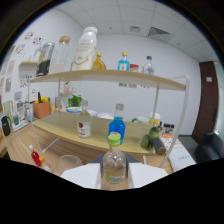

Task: Make me a cup of Vodka Sunrise.

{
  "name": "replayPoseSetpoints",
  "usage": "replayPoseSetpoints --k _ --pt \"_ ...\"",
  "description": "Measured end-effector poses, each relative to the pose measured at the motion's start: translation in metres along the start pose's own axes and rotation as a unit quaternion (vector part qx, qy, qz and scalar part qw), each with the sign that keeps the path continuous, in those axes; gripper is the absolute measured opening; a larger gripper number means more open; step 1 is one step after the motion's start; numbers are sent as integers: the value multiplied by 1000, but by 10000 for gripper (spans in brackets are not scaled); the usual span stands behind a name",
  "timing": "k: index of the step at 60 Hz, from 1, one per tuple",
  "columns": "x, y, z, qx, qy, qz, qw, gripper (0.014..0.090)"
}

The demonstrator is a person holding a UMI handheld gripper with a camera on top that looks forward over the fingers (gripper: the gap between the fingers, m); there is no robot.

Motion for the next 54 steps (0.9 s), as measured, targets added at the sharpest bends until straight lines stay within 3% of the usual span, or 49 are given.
replayPoseSetpoints --k 14,38,54 --pt "14 95 32 -77 4 61 995 350" --pt "13 135 46 -124 12 92 988 355" --pt "11 138 36 -117 16 85 989 370"
